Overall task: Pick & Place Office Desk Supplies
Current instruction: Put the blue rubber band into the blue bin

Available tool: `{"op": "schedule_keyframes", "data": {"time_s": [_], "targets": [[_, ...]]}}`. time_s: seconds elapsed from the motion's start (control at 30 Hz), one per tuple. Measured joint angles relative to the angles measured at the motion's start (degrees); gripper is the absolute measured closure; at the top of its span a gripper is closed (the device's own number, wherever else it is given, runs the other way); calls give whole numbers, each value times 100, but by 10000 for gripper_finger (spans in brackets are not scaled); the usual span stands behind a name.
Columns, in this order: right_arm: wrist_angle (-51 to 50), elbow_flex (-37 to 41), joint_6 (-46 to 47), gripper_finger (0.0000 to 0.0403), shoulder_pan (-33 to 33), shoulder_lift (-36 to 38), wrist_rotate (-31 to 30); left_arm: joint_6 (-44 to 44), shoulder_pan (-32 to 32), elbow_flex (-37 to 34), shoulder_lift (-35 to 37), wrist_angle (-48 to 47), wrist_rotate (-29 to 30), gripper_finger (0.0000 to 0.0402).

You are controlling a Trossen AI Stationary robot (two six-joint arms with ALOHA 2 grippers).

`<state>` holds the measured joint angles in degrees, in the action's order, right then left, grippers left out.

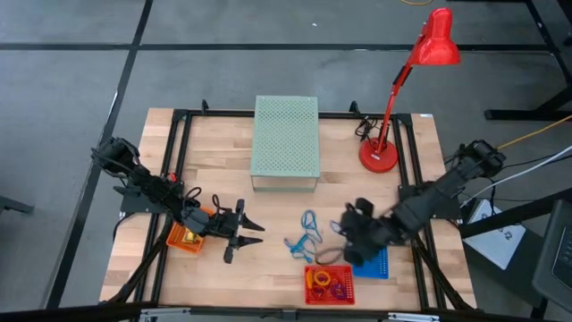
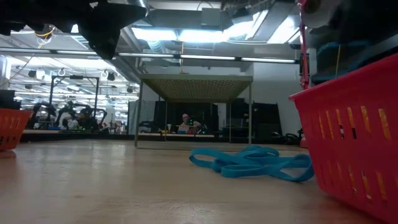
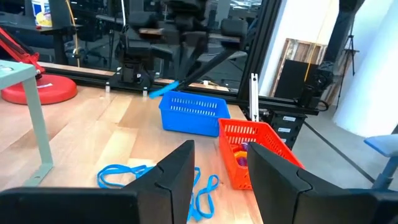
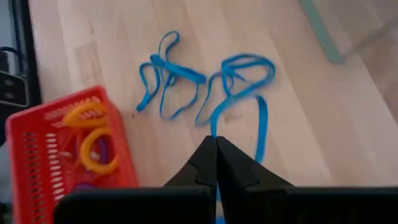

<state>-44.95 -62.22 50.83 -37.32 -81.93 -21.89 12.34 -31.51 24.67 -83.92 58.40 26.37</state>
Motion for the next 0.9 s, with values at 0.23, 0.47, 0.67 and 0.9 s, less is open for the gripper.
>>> {"op": "schedule_keyframes", "data": {"time_s": [0.23, 0.47, 0.67, 0.9], "targets": [[-1091, 0, 2009, 403, -1097, 101, -812, -103, 18, 0, 0, -33, -549, 258], [-1489, 91, 3276, 403, -1653, 105, -1176, 94, 127, 0, 0, -349, -1025, 258], [-1077, 739, 4311, 403, -2043, 105, -1132, -100, 122, 0, 0, -446, -922, 258], [-9, 1416, 4780, 403, -2320, 105, -1069, -126, 122, 0, 0, -443, -789, 258]]}}
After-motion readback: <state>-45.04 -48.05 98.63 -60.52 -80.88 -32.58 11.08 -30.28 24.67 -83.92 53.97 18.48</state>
